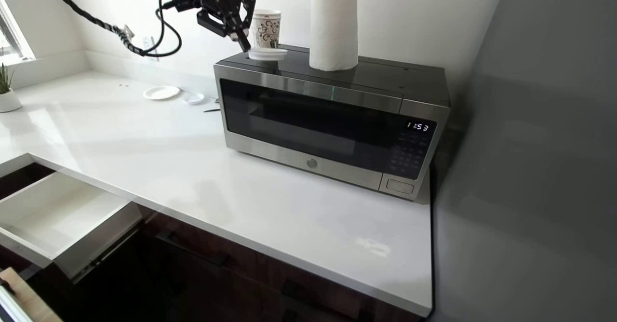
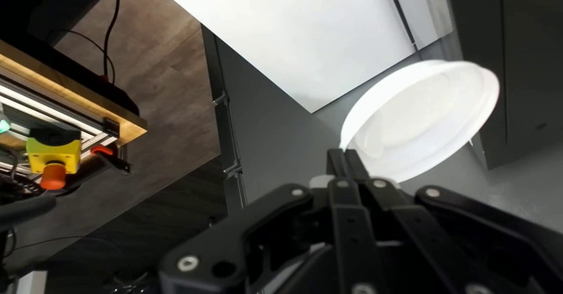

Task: Put the lid on the microwave

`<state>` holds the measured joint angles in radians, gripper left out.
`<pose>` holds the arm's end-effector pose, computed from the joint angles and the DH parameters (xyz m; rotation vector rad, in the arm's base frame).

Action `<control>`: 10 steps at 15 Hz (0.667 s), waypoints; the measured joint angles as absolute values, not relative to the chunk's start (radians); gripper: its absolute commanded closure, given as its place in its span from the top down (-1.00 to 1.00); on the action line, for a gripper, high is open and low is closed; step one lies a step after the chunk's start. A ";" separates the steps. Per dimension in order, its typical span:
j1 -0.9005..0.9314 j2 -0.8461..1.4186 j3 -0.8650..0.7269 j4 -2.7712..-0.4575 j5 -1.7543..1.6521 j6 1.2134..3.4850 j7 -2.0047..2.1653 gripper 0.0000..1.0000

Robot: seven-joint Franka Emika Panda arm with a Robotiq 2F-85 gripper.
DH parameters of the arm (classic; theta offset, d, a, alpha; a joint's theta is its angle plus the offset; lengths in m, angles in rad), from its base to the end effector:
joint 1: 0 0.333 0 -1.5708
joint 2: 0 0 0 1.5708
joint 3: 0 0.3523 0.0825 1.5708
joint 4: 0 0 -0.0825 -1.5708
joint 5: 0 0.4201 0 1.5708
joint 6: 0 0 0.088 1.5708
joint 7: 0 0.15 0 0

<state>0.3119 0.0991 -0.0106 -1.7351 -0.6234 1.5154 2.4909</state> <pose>0.5884 0.0885 0.5038 1.2812 -2.2915 0.7668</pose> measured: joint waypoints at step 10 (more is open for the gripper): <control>0.177 -0.014 0.040 -2.004 -0.909 1.896 2.522 -1.00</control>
